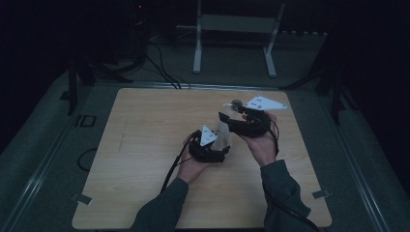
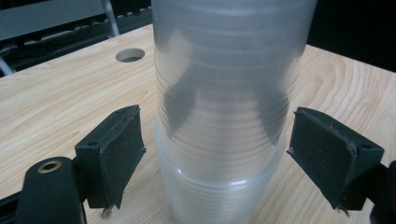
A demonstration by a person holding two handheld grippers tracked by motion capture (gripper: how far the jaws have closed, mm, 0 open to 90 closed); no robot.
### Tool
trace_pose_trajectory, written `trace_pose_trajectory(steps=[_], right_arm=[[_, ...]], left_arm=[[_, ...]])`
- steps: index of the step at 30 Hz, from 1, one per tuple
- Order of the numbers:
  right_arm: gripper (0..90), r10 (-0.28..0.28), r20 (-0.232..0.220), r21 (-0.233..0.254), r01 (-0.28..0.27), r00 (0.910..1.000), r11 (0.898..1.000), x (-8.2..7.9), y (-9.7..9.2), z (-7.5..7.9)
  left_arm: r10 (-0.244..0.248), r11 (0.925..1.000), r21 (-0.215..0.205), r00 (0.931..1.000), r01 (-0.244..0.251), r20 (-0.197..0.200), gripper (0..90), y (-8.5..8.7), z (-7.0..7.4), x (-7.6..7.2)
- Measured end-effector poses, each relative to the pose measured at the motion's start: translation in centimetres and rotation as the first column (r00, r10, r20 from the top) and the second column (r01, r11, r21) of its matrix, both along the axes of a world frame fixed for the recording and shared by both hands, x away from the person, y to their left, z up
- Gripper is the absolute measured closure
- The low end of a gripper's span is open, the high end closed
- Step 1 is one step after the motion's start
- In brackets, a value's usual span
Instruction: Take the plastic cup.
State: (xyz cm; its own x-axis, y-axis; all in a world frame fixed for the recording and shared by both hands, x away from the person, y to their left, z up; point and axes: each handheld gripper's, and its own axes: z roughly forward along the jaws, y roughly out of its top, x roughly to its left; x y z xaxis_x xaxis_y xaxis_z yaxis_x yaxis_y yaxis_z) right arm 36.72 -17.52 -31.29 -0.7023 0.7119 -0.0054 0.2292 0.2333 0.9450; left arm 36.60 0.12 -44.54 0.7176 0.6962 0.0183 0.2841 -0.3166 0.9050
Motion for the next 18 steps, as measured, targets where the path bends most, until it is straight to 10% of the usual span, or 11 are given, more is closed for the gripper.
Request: trace_pose_trajectory(steps=[18], right_arm=[[40.6,-0.028,0.047,0.015,0.027,0.9985,1.0,-0.9,-1.6,2.5]], left_arm=[[-0.025,0.9989,-0.039,0.9996,0.026,0.013,22.0,1.4,1.6,-0.8]])
